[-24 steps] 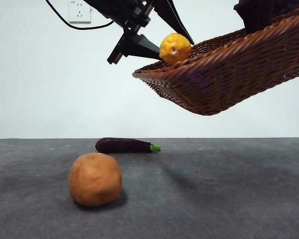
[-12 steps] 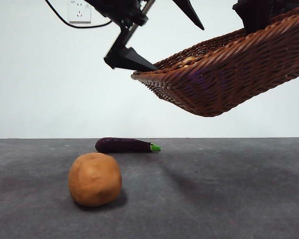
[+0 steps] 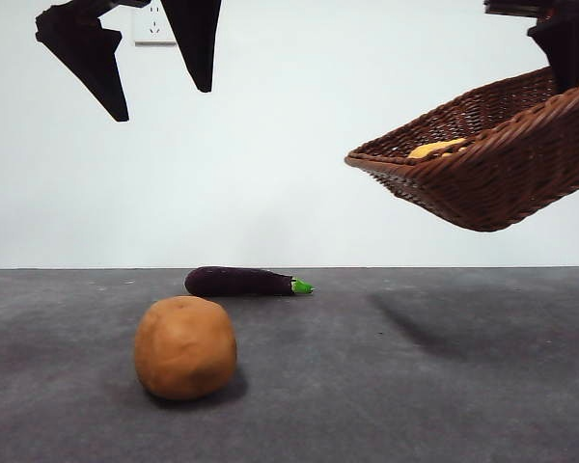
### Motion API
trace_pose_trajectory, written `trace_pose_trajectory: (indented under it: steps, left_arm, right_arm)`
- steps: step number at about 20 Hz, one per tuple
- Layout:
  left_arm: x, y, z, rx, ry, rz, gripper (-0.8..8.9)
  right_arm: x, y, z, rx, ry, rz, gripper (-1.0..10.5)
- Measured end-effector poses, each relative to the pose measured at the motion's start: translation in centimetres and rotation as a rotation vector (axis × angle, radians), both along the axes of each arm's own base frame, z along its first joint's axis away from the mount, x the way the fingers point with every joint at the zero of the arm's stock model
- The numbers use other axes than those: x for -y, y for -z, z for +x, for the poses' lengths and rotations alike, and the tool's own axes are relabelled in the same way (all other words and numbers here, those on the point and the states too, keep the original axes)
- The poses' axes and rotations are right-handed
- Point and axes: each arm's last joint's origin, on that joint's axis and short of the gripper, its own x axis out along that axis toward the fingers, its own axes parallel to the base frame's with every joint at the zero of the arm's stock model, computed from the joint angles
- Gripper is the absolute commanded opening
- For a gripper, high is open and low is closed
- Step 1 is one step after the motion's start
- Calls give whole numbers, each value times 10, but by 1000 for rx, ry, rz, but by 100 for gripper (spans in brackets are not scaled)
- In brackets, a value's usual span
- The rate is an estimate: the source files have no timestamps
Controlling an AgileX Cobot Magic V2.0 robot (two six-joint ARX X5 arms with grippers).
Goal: Help me put the vegetables on the table into the basket
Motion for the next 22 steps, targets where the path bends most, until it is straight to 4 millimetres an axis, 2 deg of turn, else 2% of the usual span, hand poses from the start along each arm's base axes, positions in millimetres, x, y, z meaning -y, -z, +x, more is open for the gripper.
trace_pose_trajectory:
  steps: [2,4,9,11,13,19,22]
  left_arm:
    - [1,1,-1,-6,-3,-5,561]
    - [4,12,-3,-46,-18,8,562]
    - [12,83,-9,-149,-70,-12,562]
    - [12,112,-12,-171,-155,-38,562]
    - [12,128,-13,-191,-271,-64,562]
    - [32,131,-26,-141,-418,-67,562]
    - [32,131,-26,-139,-468,-65,562]
  right_arm:
    - [7,0,1,0,13,-2,-16]
    - [13,0,2,2,18,-7,-16]
    - [16,0,3,4,-3,-16,-16]
    - [16,0,3,6,-12,-17,-16]
    - [16,0,3,8,-22,-17,-16]
    - [15,0,3,11,-33,-11,-16]
    - [15,0,3,9,-53,10,-16]
